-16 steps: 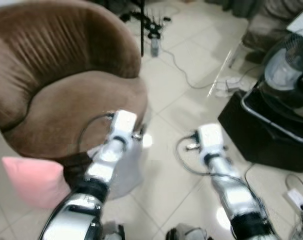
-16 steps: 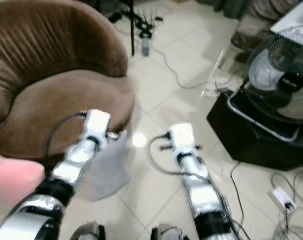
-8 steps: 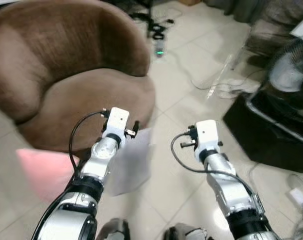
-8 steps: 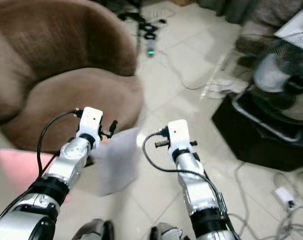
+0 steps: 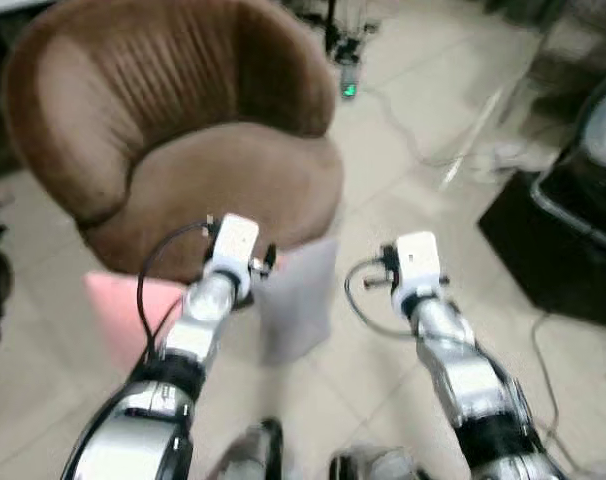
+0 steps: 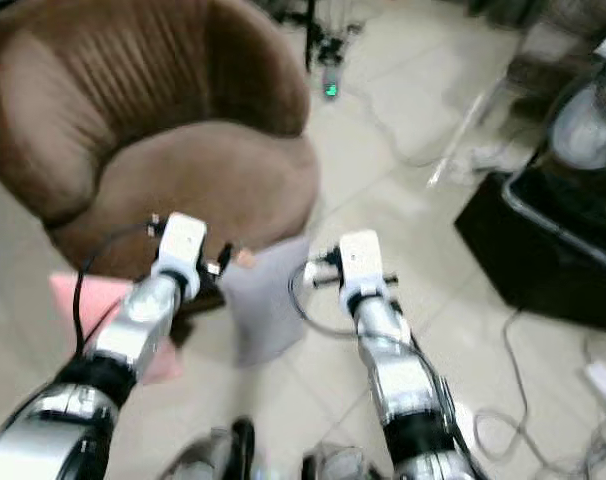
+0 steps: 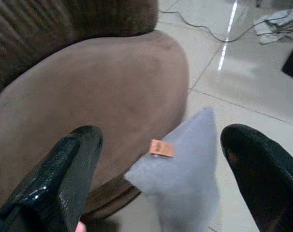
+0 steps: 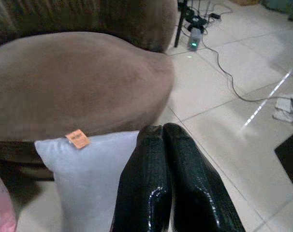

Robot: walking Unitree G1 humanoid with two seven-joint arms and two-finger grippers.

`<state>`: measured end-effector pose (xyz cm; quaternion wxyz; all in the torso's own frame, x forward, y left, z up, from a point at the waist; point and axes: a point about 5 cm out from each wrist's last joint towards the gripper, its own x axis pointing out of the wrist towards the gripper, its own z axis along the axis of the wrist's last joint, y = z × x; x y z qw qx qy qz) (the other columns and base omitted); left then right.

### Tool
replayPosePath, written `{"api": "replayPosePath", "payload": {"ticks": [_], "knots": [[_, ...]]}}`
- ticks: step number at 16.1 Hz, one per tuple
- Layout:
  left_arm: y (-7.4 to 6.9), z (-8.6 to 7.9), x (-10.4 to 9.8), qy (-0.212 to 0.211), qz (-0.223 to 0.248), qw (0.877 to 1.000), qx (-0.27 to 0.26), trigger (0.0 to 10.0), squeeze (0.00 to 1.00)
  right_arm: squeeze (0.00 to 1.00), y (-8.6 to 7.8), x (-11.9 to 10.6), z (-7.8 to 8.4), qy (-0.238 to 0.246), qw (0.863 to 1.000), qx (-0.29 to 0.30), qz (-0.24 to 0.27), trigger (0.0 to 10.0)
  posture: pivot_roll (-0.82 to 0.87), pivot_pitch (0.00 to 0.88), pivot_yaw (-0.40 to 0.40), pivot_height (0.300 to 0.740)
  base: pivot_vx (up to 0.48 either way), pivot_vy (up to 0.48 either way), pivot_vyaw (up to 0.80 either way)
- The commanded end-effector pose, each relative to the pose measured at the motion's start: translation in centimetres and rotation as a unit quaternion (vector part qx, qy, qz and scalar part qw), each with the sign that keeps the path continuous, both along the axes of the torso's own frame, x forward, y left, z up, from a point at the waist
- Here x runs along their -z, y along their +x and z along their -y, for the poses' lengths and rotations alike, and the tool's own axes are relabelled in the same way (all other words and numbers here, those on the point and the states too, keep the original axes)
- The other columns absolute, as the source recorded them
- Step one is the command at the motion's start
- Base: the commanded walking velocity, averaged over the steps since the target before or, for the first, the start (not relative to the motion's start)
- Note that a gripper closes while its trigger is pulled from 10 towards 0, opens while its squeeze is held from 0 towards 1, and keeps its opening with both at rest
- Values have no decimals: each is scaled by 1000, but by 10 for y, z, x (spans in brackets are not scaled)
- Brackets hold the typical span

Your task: Move the pillow to the sofa from floor

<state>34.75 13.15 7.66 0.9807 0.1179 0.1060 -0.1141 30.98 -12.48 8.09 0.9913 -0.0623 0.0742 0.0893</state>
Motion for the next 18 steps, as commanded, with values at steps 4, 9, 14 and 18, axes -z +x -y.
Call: {"api": "replayPosePath", "payload": {"ticks": [4, 9, 14, 18], "knots": [[-2, 9, 1, 5, 2, 1000, 16, 10000, 0, 0, -3, 7, 5, 2, 1000, 13, -13, 10000, -101, 160, -62, 719, 0, 0, 0], [-2, 5, 0, -36, 4, 999, -5, 10000, 0, 0, -6, 10, 15, -3, 999, 31, -18, 10000, -103, 160, -61, 719, 0, 0, 0], [-7, -45, -28, -116, 73, 988, -65, 10000, 0, 0, -17, 4, 56, -2, 996, 91, 11, 10000, -56, 155, -91, 719, 0, 0, 0], [-76, -73, 32, -162, -11, 978, -130, 10000, 0, 0, -56, 34, 62, -16, 996, 70, -46, 10000, -26, 190, -115, 719, 0, 0, 0]]}}
